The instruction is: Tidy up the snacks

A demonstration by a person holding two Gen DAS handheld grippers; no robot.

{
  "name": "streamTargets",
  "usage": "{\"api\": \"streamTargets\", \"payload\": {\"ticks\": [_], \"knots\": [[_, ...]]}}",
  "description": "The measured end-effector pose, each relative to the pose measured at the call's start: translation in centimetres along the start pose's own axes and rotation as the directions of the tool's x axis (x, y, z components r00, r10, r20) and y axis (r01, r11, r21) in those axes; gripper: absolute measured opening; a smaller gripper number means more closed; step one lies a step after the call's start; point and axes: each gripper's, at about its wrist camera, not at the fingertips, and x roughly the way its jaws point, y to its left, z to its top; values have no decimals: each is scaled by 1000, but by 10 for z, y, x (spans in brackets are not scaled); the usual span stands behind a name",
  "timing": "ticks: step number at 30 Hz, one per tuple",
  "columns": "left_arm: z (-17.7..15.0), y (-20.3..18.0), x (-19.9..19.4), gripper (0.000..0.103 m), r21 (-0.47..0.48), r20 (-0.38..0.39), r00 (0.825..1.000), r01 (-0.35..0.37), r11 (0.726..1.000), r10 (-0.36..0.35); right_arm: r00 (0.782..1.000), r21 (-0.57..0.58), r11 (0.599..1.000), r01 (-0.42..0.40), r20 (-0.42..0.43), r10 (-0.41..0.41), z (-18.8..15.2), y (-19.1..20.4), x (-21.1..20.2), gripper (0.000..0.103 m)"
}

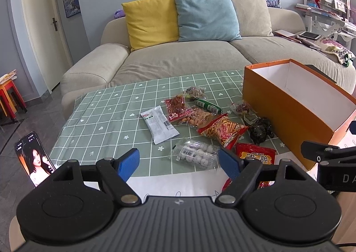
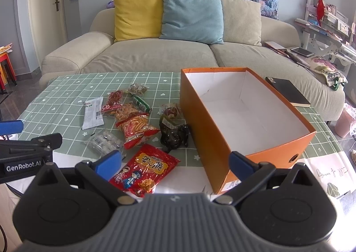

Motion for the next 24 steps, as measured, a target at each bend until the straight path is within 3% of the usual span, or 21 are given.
{"api": "streamTargets", "payload": {"ticks": [24], "knots": [[0,1,1,95,-11,-16,1000,0,1000,-1,1000,2,1000,3,-20,-3,0,1,6,100]]}}
